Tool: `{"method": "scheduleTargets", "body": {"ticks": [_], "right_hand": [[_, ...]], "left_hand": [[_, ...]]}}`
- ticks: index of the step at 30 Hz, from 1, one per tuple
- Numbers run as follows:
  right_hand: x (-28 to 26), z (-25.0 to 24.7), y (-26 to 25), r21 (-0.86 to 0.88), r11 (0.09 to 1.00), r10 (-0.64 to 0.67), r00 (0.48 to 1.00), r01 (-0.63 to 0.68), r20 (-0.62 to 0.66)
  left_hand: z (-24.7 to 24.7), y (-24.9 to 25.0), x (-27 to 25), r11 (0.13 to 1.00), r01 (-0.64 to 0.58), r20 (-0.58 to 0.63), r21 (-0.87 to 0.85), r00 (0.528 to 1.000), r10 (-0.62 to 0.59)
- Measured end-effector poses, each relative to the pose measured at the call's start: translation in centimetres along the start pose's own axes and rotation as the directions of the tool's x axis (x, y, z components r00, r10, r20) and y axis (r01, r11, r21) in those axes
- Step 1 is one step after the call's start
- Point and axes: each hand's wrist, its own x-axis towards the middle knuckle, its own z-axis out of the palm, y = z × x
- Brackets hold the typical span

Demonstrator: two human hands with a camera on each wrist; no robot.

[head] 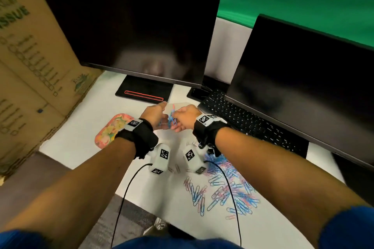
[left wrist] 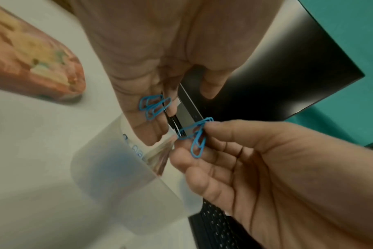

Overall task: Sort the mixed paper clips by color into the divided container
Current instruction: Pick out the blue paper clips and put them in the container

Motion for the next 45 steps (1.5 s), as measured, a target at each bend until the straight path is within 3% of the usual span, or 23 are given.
{"method": "scheduleTargets", "body": {"ticks": [6, 9, 11, 12, 14, 17, 20, 24, 26, 28, 35, 37, 42, 45], "right_hand": [[3.2, -0.5, -0.2, -0.159, 0.986, -0.058, 0.998, 0.056, -0.006], [1.9, -1.1, -0.2, -0.103, 0.994, -0.042, 0.997, 0.037, -0.057], [0.1, -2.0, 0.9, -0.146, 0.989, -0.042, 0.995, 0.028, -0.093], [-1.0, -2.6, 1.7, -0.265, 0.963, -0.082, 0.992, 0.053, -0.099], [-3.5, -3.7, 3.8, -0.514, 0.853, -0.147, 0.987, 0.092, -0.068], [-6.8, -5.1, 7.8, -0.726, 0.677, -0.117, 0.991, 0.122, 0.058], [-8.9, -5.5, 12.3, -0.808, 0.578, -0.03, 0.992, 0.115, 0.12], [-11.3, -5.4, 16.6, -0.823, 0.53, -0.082, 0.978, 0.206, 0.192], [-12.6, -5.0, 18.3, -0.841, 0.458, -0.11, 0.957, 0.287, 0.267], [-13.5, -4.7, 19.6, -0.852, 0.398, -0.13, 0.941, 0.339, 0.314], [-13.8, -6.4, 21.8, -0.852, 0.429, -0.217, 0.95, 0.3, 0.226], [-13.6, -6.5, 21.6, -0.861, 0.406, -0.257, 0.943, 0.305, 0.213], [-12.6, -4.3, 20.8, -0.858, 0.301, -0.382, 0.877, 0.417, 0.292], [-12.2, -4.2, 20.2, -0.884, 0.293, -0.321, 0.908, 0.364, 0.268]], "left_hand": [[-0.5, 0.4, 2.3, 0.981, 0.014, -0.012, 0.195, 1.0, -0.012], [-0.9, 0.0, 2.6, 0.947, -0.097, -0.005, 0.305, 0.995, 0.104], [-1.0, -0.8, 1.7, 0.836, -0.273, 0.043, 0.476, 0.957, 0.288], [-1.0, -1.4, 1.0, 0.749, -0.364, 0.107, 0.554, 0.923, 0.369], [-0.6, -3.0, -0.8, 0.537, -0.525, 0.326, 0.661, 0.845, 0.424], [0.4, -6.1, -3.0, 0.268, -0.674, 0.592, 0.688, 0.735, 0.329], [2.1, -9.4, -4.2, 0.16, -0.711, 0.687, 0.685, 0.703, 0.186], [4.0, -12.9, -5.4, 0.006, -0.779, 0.778, 0.627, 0.627, 0.035], [4.2, -13.9, -5.3, -0.072, -0.789, 0.79, 0.61, 0.612, -0.019], [4.1, -14.4, -5.1, -0.135, -0.765, 0.769, 0.629, 0.639, -0.039], [1.4, -14.2, -3.6, -0.135, -0.673, 0.678, 0.727, 0.735, -0.013], [1.3, -14.1, -3.6, -0.137, -0.676, 0.683, 0.724, 0.73, 0.005], [3.1, -15.1, -4.9, -0.145, -0.748, 0.758, 0.648, 0.651, 0.03], [2.9, -15.6, -4.7, -0.168, -0.702, 0.717, 0.692, 0.696, 0.046]]}}
